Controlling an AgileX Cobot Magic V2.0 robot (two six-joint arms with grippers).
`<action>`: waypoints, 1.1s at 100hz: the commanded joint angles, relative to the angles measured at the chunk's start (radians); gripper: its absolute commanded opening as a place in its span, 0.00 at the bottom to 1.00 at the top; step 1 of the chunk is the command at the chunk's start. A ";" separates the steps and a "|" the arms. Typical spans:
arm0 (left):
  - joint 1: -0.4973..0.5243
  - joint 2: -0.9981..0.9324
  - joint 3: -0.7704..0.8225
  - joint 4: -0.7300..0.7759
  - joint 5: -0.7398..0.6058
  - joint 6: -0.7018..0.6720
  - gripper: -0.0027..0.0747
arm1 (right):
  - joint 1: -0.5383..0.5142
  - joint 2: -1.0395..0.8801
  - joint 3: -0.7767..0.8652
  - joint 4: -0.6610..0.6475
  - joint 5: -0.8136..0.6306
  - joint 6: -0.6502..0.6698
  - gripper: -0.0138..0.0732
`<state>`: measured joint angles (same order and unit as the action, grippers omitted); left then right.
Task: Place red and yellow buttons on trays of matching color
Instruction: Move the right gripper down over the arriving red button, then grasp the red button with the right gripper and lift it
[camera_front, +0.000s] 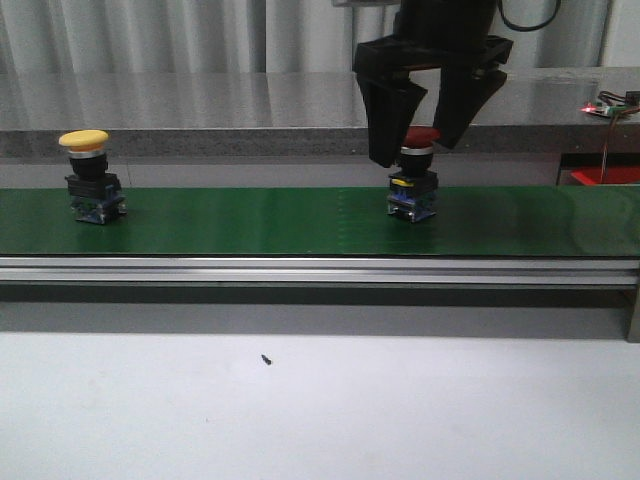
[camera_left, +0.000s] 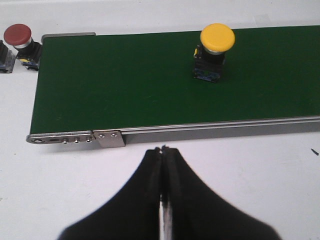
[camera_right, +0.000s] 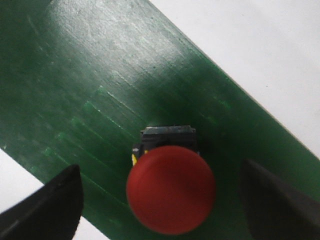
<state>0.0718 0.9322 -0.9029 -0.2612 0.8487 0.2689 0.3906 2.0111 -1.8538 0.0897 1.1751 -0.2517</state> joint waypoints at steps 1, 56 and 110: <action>-0.008 -0.013 -0.027 -0.017 -0.054 0.001 0.01 | -0.015 -0.037 -0.031 -0.008 -0.018 -0.005 0.88; -0.008 -0.013 -0.027 -0.017 -0.054 0.001 0.01 | -0.078 -0.002 -0.031 -0.007 0.069 0.001 0.44; -0.008 -0.013 -0.027 -0.017 -0.052 0.001 0.01 | -0.319 -0.233 -0.031 -0.010 0.080 0.041 0.44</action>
<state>0.0718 0.9322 -0.9029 -0.2612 0.8487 0.2689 0.1360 1.8705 -1.8538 0.0852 1.2352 -0.2254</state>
